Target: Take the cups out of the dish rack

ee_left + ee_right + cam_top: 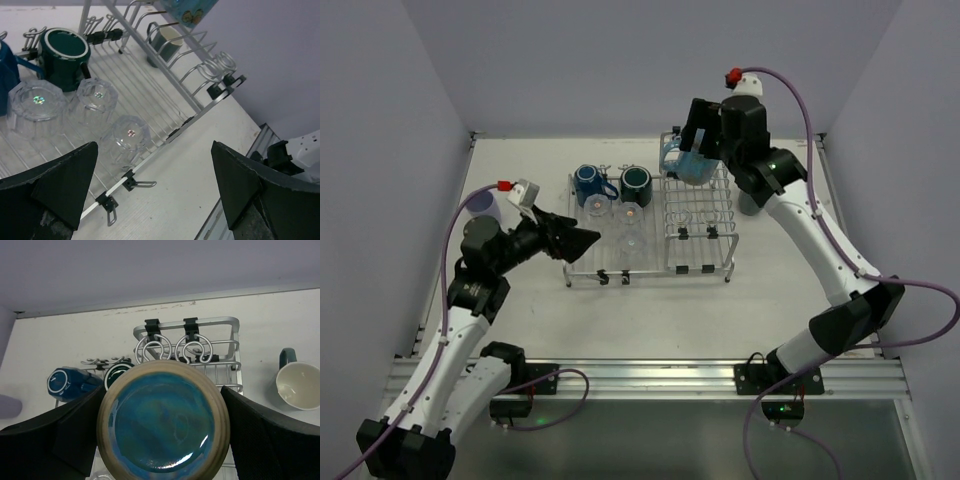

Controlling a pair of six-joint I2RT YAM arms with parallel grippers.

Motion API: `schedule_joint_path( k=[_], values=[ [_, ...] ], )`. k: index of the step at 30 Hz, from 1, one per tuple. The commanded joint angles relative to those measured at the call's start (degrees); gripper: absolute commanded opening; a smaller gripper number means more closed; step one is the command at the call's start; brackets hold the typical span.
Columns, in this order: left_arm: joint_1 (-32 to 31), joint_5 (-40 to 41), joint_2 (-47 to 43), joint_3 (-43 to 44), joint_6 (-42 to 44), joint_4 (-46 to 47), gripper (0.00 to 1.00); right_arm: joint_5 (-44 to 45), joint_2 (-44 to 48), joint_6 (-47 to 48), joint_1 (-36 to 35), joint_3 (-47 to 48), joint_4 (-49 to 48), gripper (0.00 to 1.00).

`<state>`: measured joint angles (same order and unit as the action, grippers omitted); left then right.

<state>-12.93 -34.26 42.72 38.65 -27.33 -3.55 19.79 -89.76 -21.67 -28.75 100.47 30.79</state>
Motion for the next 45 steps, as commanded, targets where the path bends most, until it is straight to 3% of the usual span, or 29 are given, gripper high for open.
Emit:
schedule_joint_path(
  k=[1, 5, 16, 22, 33, 41, 45],
  values=[
    [-1.0, -6.7, 0.2, -0.2, -8.1, 11.8, 1.00, -3.2, 7.0, -6.4, 1.3, -1.1, -11.2, 0.11],
    [-4.1, -7.4, 3.1, -0.7, -13.7, 23.0, 0.99, -7.7, 10.5, -11.9, 3.2, -7.5, -17.2, 0.09],
    [-17.7, 2.3, 16.9, 7.0, -12.6, 33.2, 0.90, -14.9, 17.1, -23.8, 4.2, -18.5, -27.4, 0.08],
    [-19.4, 5.3, 23.2, 12.7, -10.1, 33.1, 0.89, -21.4, 21.4, -30.9, 4.7, -25.8, -35.2, 0.07],
    [-21.3, 9.5, 23.9, 13.3, -9.1, 31.1, 0.86, -27.6, 27.3, -39.2, 4.7, -33.2, -42.5, 0.06],
    [-22.4, 6.4, 26.1, 15.8, -9.8, 35.6, 0.85, -34.2, 28.0, -46.5, 4.5, -38.1, -49.8, 0.06],
    [-24.3, 4.5, 27.4, 16.1, -11.0, 40.2, 0.79, -36.9, 27.9, -51.0, 4.6, -41.4, -54.9, 0.06]
  ],
)
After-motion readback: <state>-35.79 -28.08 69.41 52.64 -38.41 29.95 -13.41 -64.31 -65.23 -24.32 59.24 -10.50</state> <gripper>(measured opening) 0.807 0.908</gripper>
